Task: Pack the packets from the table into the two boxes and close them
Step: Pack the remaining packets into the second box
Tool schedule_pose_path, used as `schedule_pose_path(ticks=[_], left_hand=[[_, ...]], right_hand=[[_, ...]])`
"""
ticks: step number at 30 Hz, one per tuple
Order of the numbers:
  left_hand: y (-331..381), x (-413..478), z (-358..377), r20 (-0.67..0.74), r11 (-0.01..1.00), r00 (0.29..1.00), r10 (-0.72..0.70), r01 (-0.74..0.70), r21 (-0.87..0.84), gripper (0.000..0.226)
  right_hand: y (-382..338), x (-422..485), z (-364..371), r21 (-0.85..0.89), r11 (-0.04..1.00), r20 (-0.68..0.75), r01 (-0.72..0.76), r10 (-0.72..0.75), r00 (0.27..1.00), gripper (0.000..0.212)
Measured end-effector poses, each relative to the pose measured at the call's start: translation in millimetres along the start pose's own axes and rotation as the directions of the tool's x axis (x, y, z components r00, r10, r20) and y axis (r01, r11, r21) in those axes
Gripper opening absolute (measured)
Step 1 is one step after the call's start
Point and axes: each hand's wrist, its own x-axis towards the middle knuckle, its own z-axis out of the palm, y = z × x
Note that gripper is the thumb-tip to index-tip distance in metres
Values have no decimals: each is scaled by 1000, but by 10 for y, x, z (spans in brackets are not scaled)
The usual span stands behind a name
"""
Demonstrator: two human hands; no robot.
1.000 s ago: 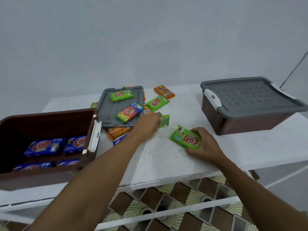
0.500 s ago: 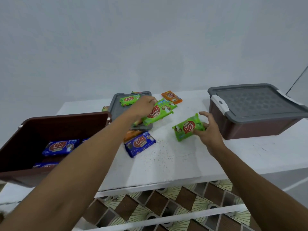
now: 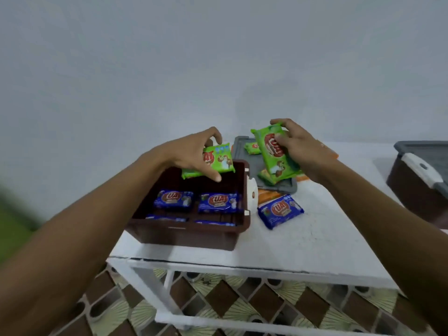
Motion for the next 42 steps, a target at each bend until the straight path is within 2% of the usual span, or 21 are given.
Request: schedule_pose_path(ticks=[2, 3, 6, 10, 13, 14, 16, 18, 20, 22, 24, 29, 31, 36, 39, 42], left_hand=[[-248, -119, 4, 21, 991, 1000, -22, 19, 135, 73], [-416, -197, -13, 14, 982, 1000, -26, 23, 185, 68], [-708, -280, 44, 34, 961, 999, -35, 24, 277, 60], [-985, -304, 184, 93, 853, 994, -62, 4, 522, 66], [-1124, -291, 284, 145, 734, 984, -104, -23, 679, 66], [-1150, -283, 315, 154, 709, 982, -110, -31, 704, 68], [-1180, -273, 354, 148, 687, 984, -100, -40, 726, 71], [-1179, -264, 364, 141, 677, 986, -88, -45, 735, 71], [-1168, -262, 363, 141, 675, 986, -85, -47, 737, 68], [-1163, -259, 366, 140, 672, 986, -85, -47, 739, 66], [-1157, -254, 373, 135, 679, 987, -92, -37, 733, 66], [-1156, -256, 398, 101, 690, 991, -92, -10, 724, 60], [-1172, -252, 416, 85, 691, 990, -110, 15, 722, 58], [-1192, -263, 418, 74, 674, 989, -128, 32, 738, 59], [-1202, -282, 410, 90, 684, 983, -158, 43, 728, 63], [-1183, -284, 391, 115, 686, 979, -168, 32, 727, 63]], right_hand=[[-156, 33, 293, -28, 998, 82, -55, 57, 995, 32], [-228, 67, 499, -93, 995, 135, -45, 57, 989, 41], [-305, 88, 940, -423, 898, 249, 119, -11, 968, 72], [-79, 212, 1440, -729, 589, 363, 348, -98, 927, 76], [170, 267, 1527, -827, 374, 470, 419, 54, 881, 79], [250, 273, 1525, -849, 298, 480, 436, 90, 873, 76], [365, 278, 1534, -873, 139, 480, 468, 74, 874, 53], [410, 288, 1548, -889, 41, 458, 456, 60, 887, 39], [407, 278, 1573, -889, 31, 457, 457, 103, 883, 43], [403, 258, 1594, -870, 42, 493, 492, 140, 859, 58], [394, 250, 1612, -856, 10, 511, 518, 175, 842, 65], [351, 227, 1605, -893, -70, 435, 445, 121, 892, 32], [337, 205, 1613, -895, -107, 422, 432, 101, 901, 25], [320, 180, 1598, -916, -149, 366, 373, 74, 928, 17], [320, 202, 1588, -904, -167, 382, 394, 100, 919, 18], [285, 216, 1514, -899, -115, 401, 422, 170, 900, 28]])
